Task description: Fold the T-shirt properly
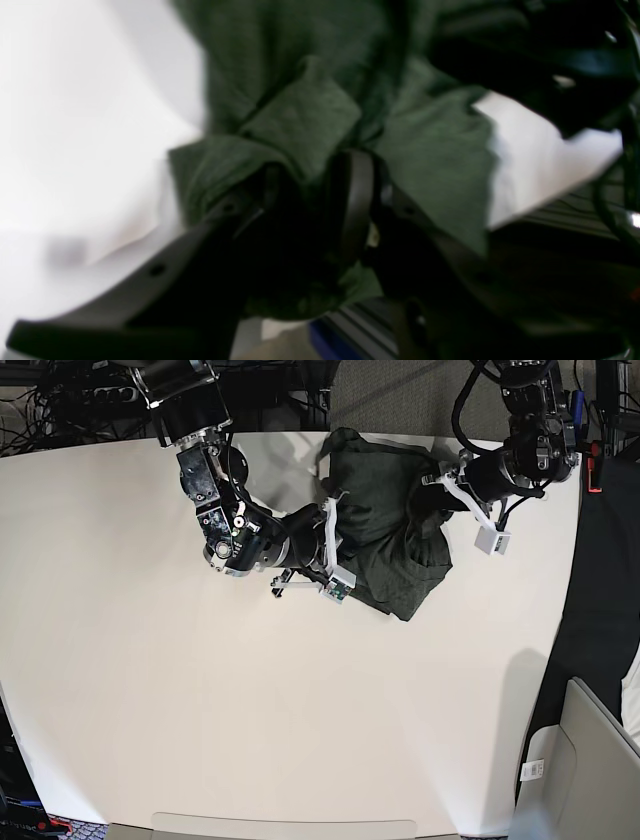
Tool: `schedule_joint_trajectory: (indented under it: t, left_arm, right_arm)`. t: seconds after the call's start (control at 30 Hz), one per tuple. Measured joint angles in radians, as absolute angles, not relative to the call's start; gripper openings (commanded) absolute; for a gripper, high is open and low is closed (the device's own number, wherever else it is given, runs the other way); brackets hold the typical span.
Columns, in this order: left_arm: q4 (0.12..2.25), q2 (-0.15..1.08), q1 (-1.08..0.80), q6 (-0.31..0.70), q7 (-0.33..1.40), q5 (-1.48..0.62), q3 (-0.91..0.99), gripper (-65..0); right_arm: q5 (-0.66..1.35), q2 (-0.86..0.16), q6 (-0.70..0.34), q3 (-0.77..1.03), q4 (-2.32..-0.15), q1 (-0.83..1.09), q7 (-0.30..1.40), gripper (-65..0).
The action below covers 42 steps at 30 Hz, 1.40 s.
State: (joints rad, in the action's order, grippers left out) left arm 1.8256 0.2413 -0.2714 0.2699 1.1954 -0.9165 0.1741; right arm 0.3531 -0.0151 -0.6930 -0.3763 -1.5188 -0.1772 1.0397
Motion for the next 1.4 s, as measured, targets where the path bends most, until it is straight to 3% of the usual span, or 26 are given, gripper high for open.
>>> schedule_joint_trajectory:
  t: [0.57, 0.73, 0.93, 1.4]
  left_arm:
    - [1.841, 0.297, -0.247, 0.267, 1.114, -0.734, 0.175, -51.6]
    - [1.991, 0.291, -0.263, 0.273, 1.102, -0.744, 0.214, -51.6]
    - [2.004, 0.285, -0.318, 0.273, 1.118, -0.745, 0.25, -51.6]
    - [2.006, 0.278, -0.419, 0.281, 1.115, -1.207, 0.244, -51.7]
  right_arm:
    - [0.361, -0.112, -0.693, -0.371, -1.655, -0.088, 1.039, -63.6]
    - [0.472, -0.099, -0.692, -0.312, -1.682, -0.094, 1.042, -63.6]
    - [0.557, -0.056, -0.693, -0.288, -1.658, -0.136, 1.01, -63.6]
    - [0.49, 0.032, -0.693, -0.467, -1.42, -0.356, 1.011, -63.5]
